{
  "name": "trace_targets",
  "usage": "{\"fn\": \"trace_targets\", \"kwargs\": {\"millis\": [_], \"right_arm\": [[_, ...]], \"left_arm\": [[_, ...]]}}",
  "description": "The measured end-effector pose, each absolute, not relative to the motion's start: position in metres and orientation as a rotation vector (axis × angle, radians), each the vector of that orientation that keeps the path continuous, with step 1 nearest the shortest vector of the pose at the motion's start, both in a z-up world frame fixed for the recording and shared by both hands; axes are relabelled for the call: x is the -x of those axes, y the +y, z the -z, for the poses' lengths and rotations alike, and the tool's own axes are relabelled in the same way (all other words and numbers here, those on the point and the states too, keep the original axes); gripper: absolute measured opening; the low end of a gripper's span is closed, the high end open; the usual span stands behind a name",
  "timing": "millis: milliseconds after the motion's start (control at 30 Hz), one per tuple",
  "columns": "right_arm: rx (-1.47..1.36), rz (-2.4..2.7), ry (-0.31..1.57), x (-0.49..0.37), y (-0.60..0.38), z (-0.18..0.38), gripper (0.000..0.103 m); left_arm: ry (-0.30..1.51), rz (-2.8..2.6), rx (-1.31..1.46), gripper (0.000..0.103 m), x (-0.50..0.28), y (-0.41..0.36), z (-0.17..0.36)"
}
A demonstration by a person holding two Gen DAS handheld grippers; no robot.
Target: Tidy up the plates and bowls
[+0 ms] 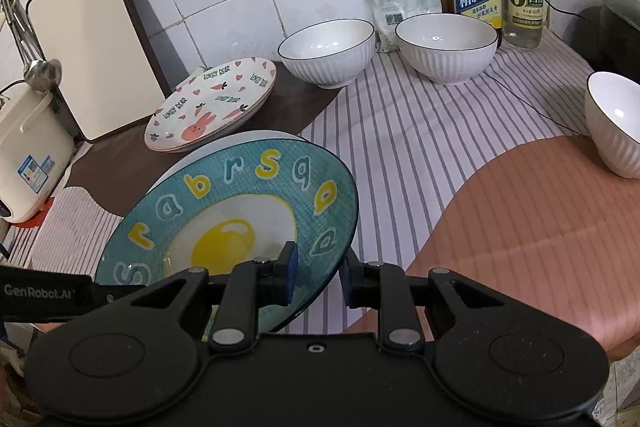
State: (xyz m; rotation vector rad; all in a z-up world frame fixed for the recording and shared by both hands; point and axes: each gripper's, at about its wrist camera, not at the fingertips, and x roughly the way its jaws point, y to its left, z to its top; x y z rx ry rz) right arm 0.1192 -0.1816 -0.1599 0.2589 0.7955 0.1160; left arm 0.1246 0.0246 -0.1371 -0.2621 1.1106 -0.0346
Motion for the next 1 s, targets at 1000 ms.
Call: {"fn": "trace_targets", "kwargs": {"millis": [1000], "right_arm": [[-0.204, -0.177, 0.831, -0.12, -0.179, 0.152, 0.031]], "left_arm": [[1.203, 0.036, 0.136, 0.025, -0.135, 0.034, 0.131]]}}
